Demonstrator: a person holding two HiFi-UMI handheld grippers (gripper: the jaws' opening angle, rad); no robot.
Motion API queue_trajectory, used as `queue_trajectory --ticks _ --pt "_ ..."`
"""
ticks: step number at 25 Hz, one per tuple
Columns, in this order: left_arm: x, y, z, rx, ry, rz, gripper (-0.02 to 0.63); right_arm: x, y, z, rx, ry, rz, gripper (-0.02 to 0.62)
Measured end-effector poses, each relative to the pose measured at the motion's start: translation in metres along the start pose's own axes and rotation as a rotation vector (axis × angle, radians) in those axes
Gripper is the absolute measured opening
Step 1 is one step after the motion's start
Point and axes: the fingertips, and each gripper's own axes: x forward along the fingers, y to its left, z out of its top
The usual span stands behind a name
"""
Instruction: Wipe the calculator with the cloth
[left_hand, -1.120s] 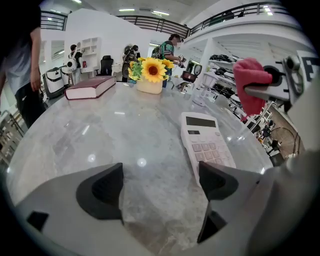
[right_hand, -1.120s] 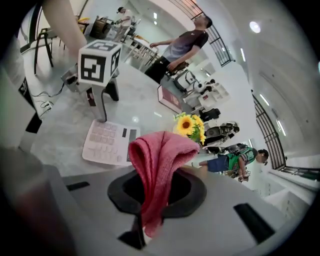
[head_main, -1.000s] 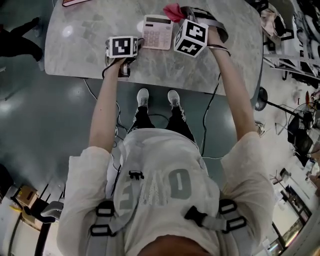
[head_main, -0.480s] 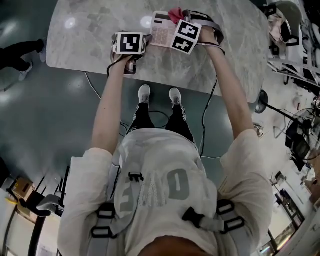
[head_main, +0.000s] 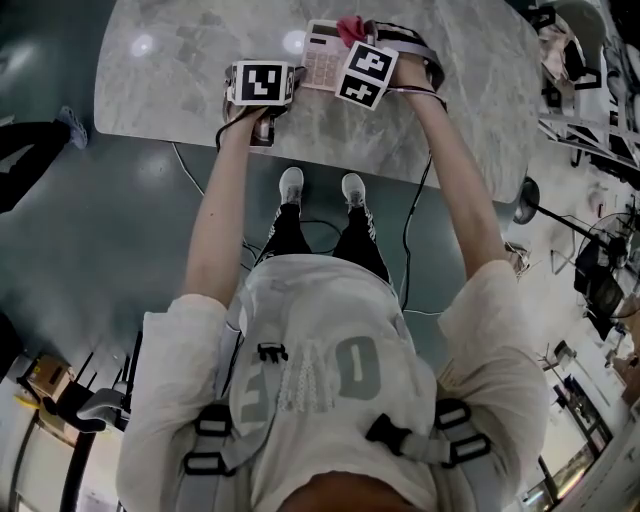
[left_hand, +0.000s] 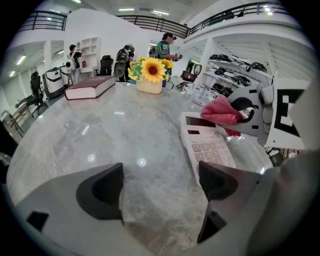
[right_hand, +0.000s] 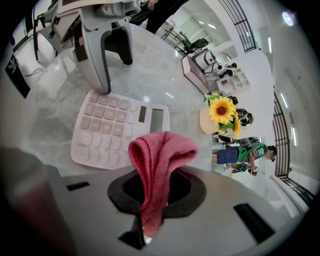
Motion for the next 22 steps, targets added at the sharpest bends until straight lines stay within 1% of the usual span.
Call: queue_trajectory --ticks 4,8,12,16,22 --pt "0.0 -0.003 -0.002 -0.009 0.006 -0.016 0.465 -0.002 0.023 0.004 -0.045 -0.005 0.052 0.054" --pt "0.002 -0.001 -0.004 -0.008 0.017 -0.011 0.465 -0.01 0.047 0.009 -0.09 0.001 0.039 0.052" --pt "0.002 -0.003 -0.004 -0.013 0.017 -0.023 0.465 -0.021 0.067 0.013 -0.092 -0.011 0.064 0.052" --pt "0.0 0.002 0.0 0.001 0.007 0.002 0.465 -0.032 0.085 0.015 -0.108 -0.019 0.086 0.052" --pt "0.001 -0.001 0.0 0.003 0.005 -0.005 0.465 -0.046 0.107 0.017 -0.101 -0.027 0.122 0.052"
